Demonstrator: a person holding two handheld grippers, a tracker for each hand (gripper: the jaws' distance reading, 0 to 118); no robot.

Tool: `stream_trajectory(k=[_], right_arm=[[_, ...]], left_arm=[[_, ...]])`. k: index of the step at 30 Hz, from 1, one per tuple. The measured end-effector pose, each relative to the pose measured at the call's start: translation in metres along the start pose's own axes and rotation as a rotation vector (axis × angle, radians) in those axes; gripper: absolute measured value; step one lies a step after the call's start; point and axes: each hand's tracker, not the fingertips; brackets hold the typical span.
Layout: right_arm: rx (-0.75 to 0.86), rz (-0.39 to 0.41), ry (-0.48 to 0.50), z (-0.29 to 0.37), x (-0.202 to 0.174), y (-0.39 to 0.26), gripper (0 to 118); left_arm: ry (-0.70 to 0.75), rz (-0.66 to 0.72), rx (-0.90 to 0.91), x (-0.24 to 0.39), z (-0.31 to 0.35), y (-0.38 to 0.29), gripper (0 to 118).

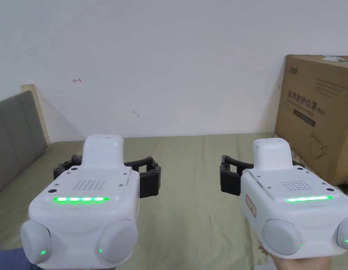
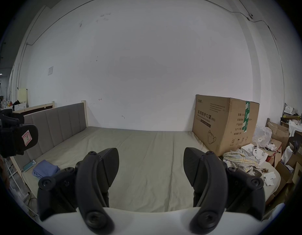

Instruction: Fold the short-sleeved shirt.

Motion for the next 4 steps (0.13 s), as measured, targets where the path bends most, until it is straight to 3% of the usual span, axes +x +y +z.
stream_trajectory(k=[4], right_arm=[[-0.004, -0.012, 0.0, 0.0008, 0.0011, -0.0002, 84]], left_arm=[[0.002, 0.003, -0.007, -0.0013, -0.0002, 0.0004, 108]])
